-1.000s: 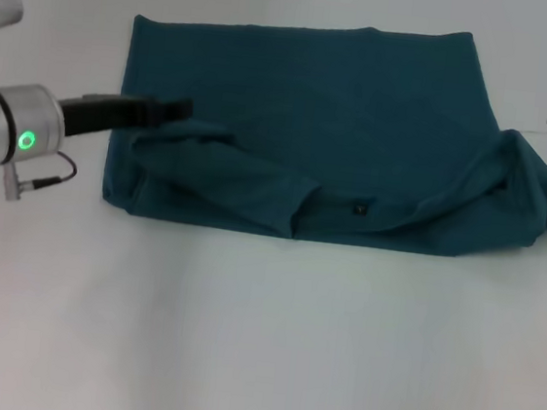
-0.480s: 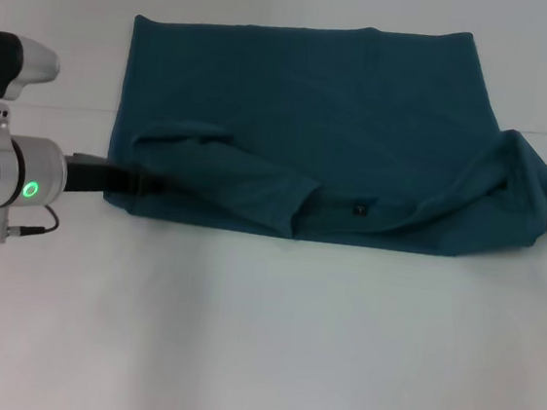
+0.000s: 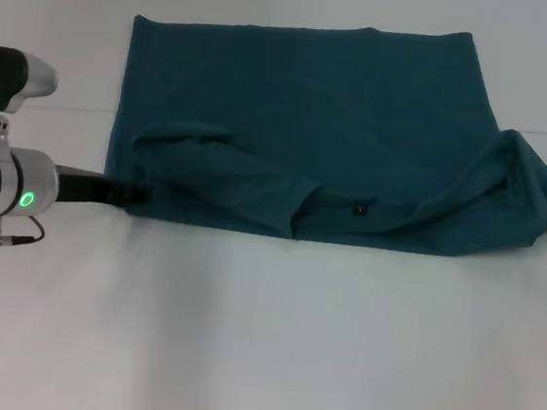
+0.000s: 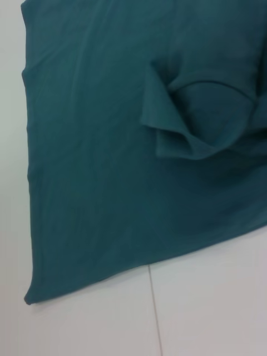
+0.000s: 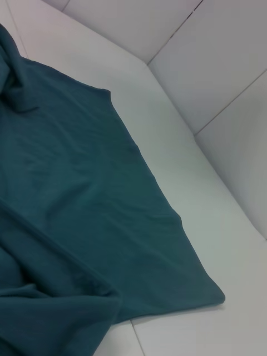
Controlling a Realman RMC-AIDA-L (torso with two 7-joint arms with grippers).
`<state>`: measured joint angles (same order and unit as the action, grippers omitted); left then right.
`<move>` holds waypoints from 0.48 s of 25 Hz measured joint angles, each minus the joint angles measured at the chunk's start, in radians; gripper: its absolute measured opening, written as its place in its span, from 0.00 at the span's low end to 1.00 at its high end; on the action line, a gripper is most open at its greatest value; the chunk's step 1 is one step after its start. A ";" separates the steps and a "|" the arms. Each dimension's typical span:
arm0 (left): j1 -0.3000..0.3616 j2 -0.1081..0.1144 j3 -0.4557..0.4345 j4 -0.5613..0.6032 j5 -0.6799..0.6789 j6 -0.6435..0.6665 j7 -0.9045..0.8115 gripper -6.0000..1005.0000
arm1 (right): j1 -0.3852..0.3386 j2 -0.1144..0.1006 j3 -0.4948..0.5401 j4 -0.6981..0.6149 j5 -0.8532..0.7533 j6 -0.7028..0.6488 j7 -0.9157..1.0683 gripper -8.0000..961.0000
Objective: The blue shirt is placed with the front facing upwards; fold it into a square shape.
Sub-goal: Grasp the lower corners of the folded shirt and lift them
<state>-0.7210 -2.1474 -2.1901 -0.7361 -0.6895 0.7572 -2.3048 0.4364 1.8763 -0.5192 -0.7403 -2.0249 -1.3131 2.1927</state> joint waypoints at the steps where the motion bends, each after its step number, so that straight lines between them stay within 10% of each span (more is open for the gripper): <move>1: -0.006 0.000 0.000 0.007 0.001 -0.006 0.000 0.61 | 0.000 0.000 0.000 0.000 0.000 0.002 0.000 0.83; 12: -0.058 0.009 0.001 0.093 0.019 -0.075 0.003 0.60 | 0.000 0.000 0.000 0.019 0.000 0.017 0.008 0.82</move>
<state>-0.7791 -2.1387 -2.1888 -0.6428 -0.6708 0.6823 -2.3022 0.4363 1.8758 -0.5188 -0.7213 -2.0250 -1.2959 2.2005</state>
